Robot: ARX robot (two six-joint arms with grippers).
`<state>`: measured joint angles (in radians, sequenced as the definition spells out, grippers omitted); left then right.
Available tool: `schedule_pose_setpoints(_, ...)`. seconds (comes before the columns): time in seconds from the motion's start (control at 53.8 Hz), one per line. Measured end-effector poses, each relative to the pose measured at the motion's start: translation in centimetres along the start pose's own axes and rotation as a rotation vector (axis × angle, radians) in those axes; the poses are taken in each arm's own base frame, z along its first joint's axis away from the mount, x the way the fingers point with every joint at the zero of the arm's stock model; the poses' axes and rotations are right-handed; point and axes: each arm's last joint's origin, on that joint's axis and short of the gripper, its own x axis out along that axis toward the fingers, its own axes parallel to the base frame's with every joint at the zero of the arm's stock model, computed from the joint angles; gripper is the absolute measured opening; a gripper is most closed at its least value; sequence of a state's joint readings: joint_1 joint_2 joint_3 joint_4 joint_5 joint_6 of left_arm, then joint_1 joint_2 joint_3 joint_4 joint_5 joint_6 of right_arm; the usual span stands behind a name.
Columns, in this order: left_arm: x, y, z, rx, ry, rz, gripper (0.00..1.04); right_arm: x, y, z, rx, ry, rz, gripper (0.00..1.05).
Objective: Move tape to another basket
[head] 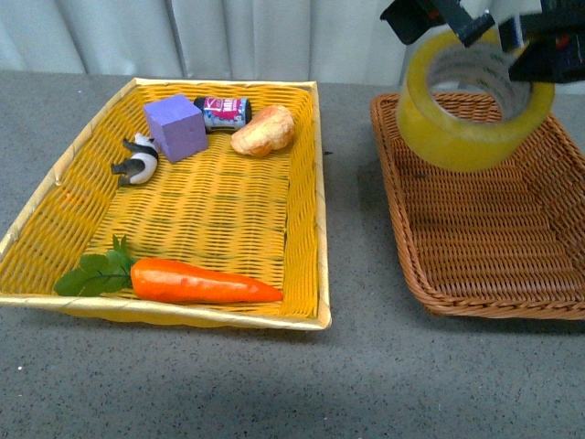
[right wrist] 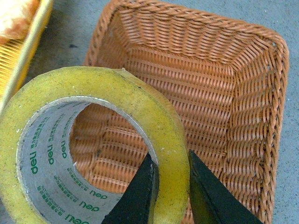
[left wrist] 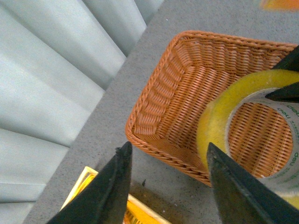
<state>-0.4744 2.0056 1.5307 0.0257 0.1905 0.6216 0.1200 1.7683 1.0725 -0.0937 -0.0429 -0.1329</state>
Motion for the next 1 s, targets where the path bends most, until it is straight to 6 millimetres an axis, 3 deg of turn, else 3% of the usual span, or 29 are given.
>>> schedule_pose_setpoints(0.186,-0.9,2.2,-2.3,-0.086,0.044,0.233,0.97,2.3,-2.4,-1.8,0.04,0.059,-0.018,0.14)
schedule_pose_setpoints(0.223,-1.0,2.6,-2.9,-0.112,0.05,0.273,1.0,2.8,-2.6,-2.0,0.043,0.062,-0.015,0.14)
schedule_pose_setpoints(0.539,-4.2,5.9,-7.6,-0.452,0.057,0.734,0.98,7.4,-3.6,-4.6,0.09,0.106,0.02,0.14)
schedule_pose_setpoints(0.743,-5.6,6.2,-8.5,-0.588,0.016,0.818,0.98,8.5,-3.8,-4.5,0.087,0.114,0.01,0.15)
schedule_pose_setpoints(1.003,-6.1,5.3,-8.2,-0.603,-0.004,0.872,0.98,7.3,-3.9,-3.0,0.053,-0.005,-0.04,0.55)
